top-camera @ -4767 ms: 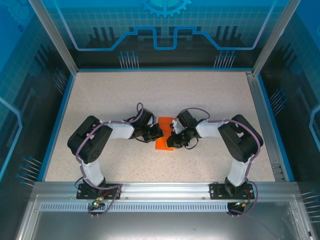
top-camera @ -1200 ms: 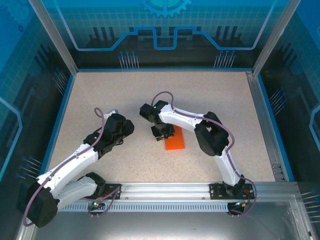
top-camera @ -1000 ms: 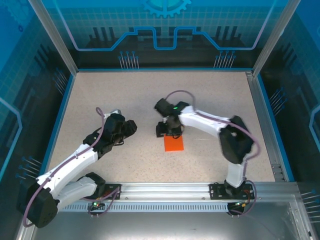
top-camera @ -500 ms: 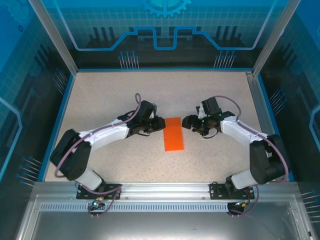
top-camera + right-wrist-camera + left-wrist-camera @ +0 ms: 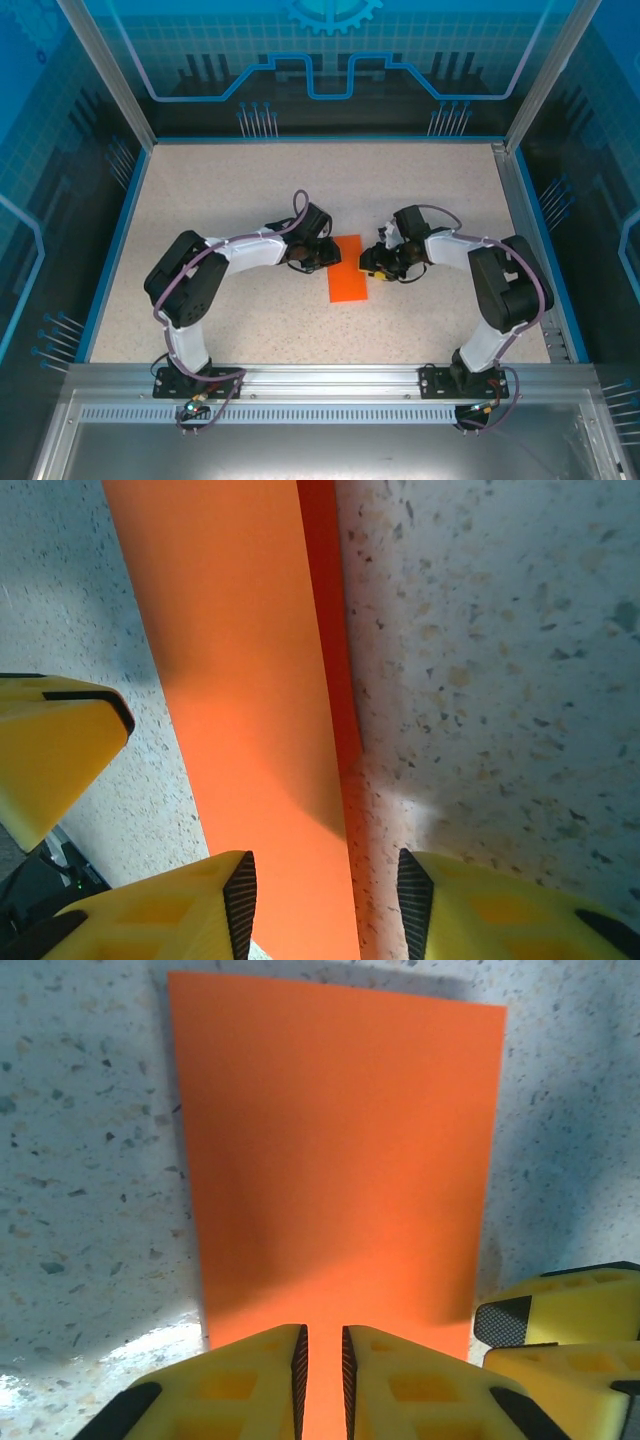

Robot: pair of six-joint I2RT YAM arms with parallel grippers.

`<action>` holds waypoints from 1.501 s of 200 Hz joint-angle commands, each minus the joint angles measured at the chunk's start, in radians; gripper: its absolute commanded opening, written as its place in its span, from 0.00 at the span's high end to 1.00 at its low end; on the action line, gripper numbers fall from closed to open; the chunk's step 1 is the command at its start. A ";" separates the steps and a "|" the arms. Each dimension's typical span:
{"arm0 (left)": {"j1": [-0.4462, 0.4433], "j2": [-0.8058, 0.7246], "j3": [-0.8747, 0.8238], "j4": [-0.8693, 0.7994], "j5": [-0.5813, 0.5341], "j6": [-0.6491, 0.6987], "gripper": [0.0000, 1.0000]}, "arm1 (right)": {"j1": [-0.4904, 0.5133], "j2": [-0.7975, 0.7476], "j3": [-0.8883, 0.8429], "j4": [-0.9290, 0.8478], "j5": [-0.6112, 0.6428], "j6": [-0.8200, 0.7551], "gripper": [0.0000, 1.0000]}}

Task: Fold a paper plane with a square sheet of paper (pick it up from the middle)
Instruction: Third fold the triangle at the center of the table.

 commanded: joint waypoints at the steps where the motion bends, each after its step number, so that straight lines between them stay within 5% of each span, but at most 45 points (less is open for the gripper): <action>1: -0.003 0.027 0.034 -0.029 0.003 0.002 0.81 | -0.008 0.038 0.029 0.011 -0.050 -0.034 0.57; 79: -0.003 0.006 -0.003 0.003 0.001 0.007 0.80 | -0.008 0.114 0.092 0.036 -0.104 -0.043 0.66; 138: -0.025 -0.156 -0.139 0.067 -0.022 0.136 0.71 | -0.009 0.136 0.108 0.037 -0.116 -0.040 0.82; 219: -0.292 -0.198 -0.106 -0.118 -0.308 0.477 0.44 | -0.009 0.101 0.090 0.064 -0.155 0.017 0.91; 300: -0.432 -0.058 0.011 -0.174 -0.551 0.568 0.35 | -0.012 0.117 0.110 0.046 -0.196 0.031 0.92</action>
